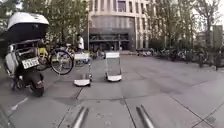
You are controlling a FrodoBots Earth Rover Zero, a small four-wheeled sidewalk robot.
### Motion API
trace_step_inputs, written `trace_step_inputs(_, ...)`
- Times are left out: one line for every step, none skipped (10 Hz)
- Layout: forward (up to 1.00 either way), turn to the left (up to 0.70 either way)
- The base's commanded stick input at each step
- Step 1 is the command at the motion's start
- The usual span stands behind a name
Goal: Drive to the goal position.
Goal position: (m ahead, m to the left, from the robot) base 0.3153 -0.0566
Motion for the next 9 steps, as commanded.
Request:
trace_step_inputs(0.45, 0.0)
trace_step_inputs(0.45, 0.0)
trace_step_inputs(0.45, 0.0)
trace_step_inputs(0.45, 0.0)
trace_step_inputs(0.45, 0.0)
trace_step_inputs(0.45, 0.0)
trace_step_inputs(0.45, 0.0)
trace_step_inputs(0.45, 0.0)
trace_step_inputs(0.45, 0.0)
